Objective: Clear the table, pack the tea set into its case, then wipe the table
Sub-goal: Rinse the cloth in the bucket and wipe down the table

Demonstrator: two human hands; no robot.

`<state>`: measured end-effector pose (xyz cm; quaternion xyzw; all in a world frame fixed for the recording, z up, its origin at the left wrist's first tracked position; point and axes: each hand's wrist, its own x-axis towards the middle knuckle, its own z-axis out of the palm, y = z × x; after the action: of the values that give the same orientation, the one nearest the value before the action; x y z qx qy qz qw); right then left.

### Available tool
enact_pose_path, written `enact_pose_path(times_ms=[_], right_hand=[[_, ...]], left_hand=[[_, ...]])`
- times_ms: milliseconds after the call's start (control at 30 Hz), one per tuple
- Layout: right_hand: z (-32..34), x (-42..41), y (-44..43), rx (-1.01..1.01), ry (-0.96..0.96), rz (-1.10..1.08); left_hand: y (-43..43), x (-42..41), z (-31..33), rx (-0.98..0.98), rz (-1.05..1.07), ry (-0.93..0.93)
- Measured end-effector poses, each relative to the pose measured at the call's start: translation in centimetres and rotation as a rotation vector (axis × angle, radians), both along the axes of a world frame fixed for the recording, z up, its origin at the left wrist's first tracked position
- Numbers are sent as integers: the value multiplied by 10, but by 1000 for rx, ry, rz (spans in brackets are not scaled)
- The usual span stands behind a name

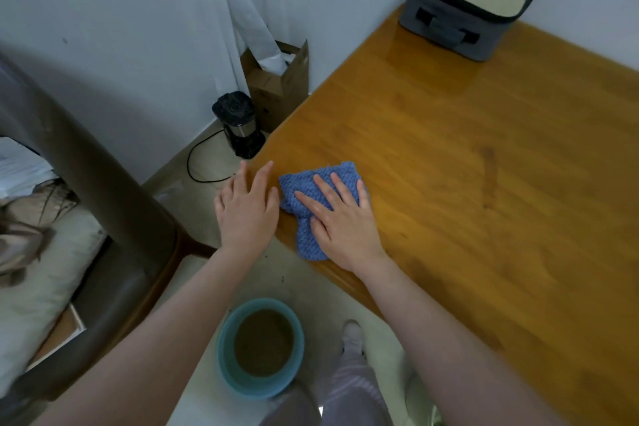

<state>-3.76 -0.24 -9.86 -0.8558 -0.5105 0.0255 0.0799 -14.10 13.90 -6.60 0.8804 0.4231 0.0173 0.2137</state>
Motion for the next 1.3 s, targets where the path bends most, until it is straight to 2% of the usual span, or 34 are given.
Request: enact_pose_path(times_ms=[533,667,800,1067,1300], right_hand=[[1,-1,-121,-19,25,-202],[6,-13,-108,-68,82,-285],[3,-30,-81,-51,61,-363],[3,-37,-15,-93,53,-229],[3,-31,-25,-71,47,-178]], left_hand=[[-41,13,6,37,-160,57],[-47,5,5,67,-194,83],[-49,2,6,81,-165,71],[-37,-12,7,167,-150,103],[-44,-6,17,177,-110,84]])
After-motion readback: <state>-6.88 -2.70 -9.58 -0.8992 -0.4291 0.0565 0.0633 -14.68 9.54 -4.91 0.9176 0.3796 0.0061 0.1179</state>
